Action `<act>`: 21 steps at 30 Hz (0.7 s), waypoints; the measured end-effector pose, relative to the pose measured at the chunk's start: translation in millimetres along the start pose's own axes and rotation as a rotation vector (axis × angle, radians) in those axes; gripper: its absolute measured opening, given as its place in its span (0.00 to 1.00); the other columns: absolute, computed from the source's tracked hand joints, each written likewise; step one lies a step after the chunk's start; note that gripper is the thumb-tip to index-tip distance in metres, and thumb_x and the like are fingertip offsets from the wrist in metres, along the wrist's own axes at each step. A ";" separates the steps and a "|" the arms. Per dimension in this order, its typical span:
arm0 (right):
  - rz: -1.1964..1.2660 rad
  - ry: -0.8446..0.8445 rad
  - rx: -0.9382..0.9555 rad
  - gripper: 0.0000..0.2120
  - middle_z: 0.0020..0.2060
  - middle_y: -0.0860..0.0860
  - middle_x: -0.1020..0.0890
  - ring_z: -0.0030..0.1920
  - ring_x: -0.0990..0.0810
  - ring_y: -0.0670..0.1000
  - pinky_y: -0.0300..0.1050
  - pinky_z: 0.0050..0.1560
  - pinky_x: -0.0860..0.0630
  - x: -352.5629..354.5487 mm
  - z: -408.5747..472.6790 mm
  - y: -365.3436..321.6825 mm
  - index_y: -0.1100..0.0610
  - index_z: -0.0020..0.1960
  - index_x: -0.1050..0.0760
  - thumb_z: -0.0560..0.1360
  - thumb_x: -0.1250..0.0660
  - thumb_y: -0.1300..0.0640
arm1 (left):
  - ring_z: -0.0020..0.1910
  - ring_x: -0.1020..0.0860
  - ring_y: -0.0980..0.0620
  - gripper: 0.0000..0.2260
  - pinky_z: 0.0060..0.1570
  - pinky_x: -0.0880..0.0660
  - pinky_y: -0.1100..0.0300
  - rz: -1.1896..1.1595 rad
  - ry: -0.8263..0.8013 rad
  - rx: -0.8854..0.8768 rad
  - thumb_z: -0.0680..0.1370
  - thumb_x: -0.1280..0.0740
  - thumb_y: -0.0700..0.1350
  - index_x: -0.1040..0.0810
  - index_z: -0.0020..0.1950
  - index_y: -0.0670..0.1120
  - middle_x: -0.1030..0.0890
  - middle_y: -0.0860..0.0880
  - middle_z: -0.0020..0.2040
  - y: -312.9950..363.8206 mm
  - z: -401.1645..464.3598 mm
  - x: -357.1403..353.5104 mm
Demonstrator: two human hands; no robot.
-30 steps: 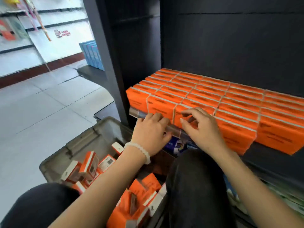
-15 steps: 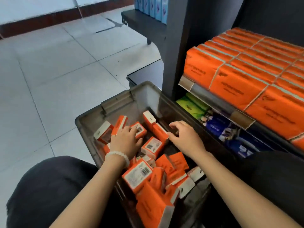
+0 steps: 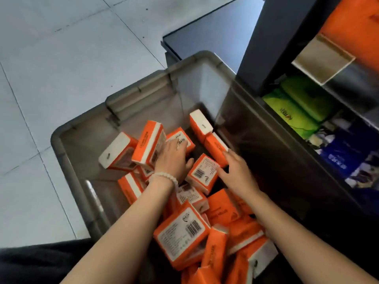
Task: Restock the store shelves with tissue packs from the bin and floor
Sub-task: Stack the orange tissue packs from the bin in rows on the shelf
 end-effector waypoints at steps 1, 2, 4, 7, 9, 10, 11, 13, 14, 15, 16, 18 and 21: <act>0.008 0.000 -0.007 0.29 0.73 0.57 0.38 0.74 0.41 0.55 0.45 0.73 0.45 -7.9 6.5 3.1 0.60 0.73 0.38 0.75 0.33 0.56 | 0.70 0.38 0.44 0.24 0.70 0.41 0.52 -0.001 -0.004 0.008 0.76 0.35 0.50 0.35 0.70 0.44 0.35 0.43 0.70 -5.2 10.1 -7.5; 0.016 0.002 -0.014 0.30 0.74 0.56 0.40 0.75 0.43 0.54 0.45 0.74 0.47 -14.1 12.1 6.2 0.59 0.74 0.40 0.75 0.34 0.57 | 0.71 0.39 0.43 0.25 0.71 0.42 0.52 0.004 -0.011 0.020 0.76 0.35 0.50 0.36 0.70 0.44 0.36 0.42 0.70 -10.1 19.5 -14.3; 0.046 0.006 -0.039 0.32 0.75 0.55 0.41 0.75 0.45 0.52 0.44 0.73 0.49 -24.2 20.1 13.0 0.57 0.75 0.43 0.75 0.34 0.57 | 0.73 0.43 0.43 0.29 0.72 0.44 0.51 0.024 -0.051 0.054 0.77 0.36 0.51 0.41 0.73 0.43 0.40 0.41 0.73 -20.5 35.9 -30.1; 0.064 0.075 -0.063 0.33 0.74 0.53 0.39 0.74 0.43 0.51 0.44 0.72 0.46 -26.3 26.8 18.1 0.56 0.76 0.44 0.75 0.34 0.58 | 0.76 0.50 0.42 0.34 0.73 0.49 0.49 0.057 -0.133 0.131 0.77 0.36 0.53 0.49 0.76 0.43 0.48 0.40 0.76 -34.6 52.4 -49.0; 0.017 0.146 -0.063 0.33 0.71 0.53 0.35 0.71 0.38 0.53 0.47 0.70 0.41 -24.3 30.3 18.0 0.56 0.75 0.42 0.74 0.33 0.57 | 0.74 0.47 0.41 0.35 0.71 0.45 0.48 0.090 -0.139 0.149 0.75 0.33 0.55 0.47 0.75 0.44 0.45 0.40 0.74 -38.9 59.6 -53.3; -0.018 0.175 -0.058 0.32 0.69 0.53 0.34 0.69 0.36 0.53 0.48 0.69 0.39 -24.2 31.7 16.4 0.55 0.74 0.40 0.73 0.32 0.57 | 0.72 0.44 0.41 0.36 0.70 0.42 0.48 0.102 -0.131 0.140 0.73 0.32 0.56 0.45 0.74 0.45 0.43 0.40 0.73 -39.1 61.8 -52.2; -0.051 0.198 -0.060 0.32 0.68 0.53 0.32 0.67 0.35 0.54 0.49 0.67 0.37 -25.3 32.1 15.7 0.55 0.73 0.38 0.72 0.31 0.56 | 0.71 0.43 0.41 0.37 0.69 0.41 0.49 0.104 -0.131 0.128 0.72 0.30 0.56 0.44 0.74 0.45 0.41 0.41 0.71 -38.3 63.3 -52.1; -0.087 0.263 -0.055 0.30 0.64 0.55 0.29 0.64 0.31 0.57 0.52 0.63 0.34 -27.4 31.9 13.8 0.56 0.71 0.34 0.70 0.29 0.56 | 0.68 0.39 0.41 0.37 0.67 0.39 0.50 0.082 -0.132 0.098 0.69 0.27 0.56 0.41 0.73 0.46 0.39 0.42 0.68 -37.2 66.1 -52.6; -0.094 0.300 -0.049 0.30 0.63 0.56 0.28 0.63 0.30 0.57 0.53 0.61 0.32 -28.2 31.5 12.8 0.56 0.69 0.32 0.70 0.28 0.57 | 0.66 0.37 0.41 0.38 0.67 0.38 0.50 0.073 -0.137 0.083 0.68 0.27 0.56 0.40 0.72 0.47 0.38 0.42 0.67 -36.6 67.4 -53.1; -0.102 0.330 -0.044 0.29 0.62 0.56 0.27 0.62 0.29 0.58 0.54 0.60 0.31 -29.0 31.1 12.3 0.57 0.68 0.30 0.69 0.27 0.57 | 0.65 0.35 0.41 0.38 0.66 0.37 0.50 0.069 -0.143 0.071 0.68 0.26 0.57 0.39 0.72 0.48 0.37 0.42 0.67 -35.7 68.6 -53.4; -0.116 0.357 -0.040 0.29 0.61 0.56 0.26 0.61 0.28 0.58 0.55 0.58 0.30 -30.0 31.3 12.4 0.57 0.67 0.29 0.68 0.26 0.57 | 0.63 0.34 0.41 0.39 0.66 0.36 0.50 0.068 -0.148 0.063 0.67 0.26 0.57 0.39 0.72 0.49 0.37 0.43 0.66 -35.6 69.9 -53.9; -0.158 0.399 -0.027 0.28 0.59 0.56 0.23 0.58 0.26 0.59 0.55 0.55 0.28 -30.2 32.2 12.2 0.58 0.65 0.28 0.67 0.25 0.58 | 0.63 0.34 0.42 0.40 0.65 0.35 0.50 0.056 -0.152 0.061 0.67 0.26 0.59 0.40 0.73 0.51 0.38 0.44 0.66 -36.7 71.3 -54.9; -0.223 0.441 0.003 0.25 0.54 0.56 0.20 0.54 0.23 0.58 0.52 0.51 0.25 -28.4 32.4 11.2 0.59 0.61 0.25 0.66 0.25 0.58 | 0.64 0.34 0.43 0.39 0.65 0.35 0.50 0.037 -0.125 0.059 0.67 0.28 0.62 0.41 0.73 0.53 0.37 0.44 0.67 -35.9 69.9 -53.5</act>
Point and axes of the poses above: each hand's wrist, its own z-axis towards the middle knuckle, its own x-axis out of the back of the hand, y = z × x, the point moved 9 cm from there along z, towards the middle knuckle
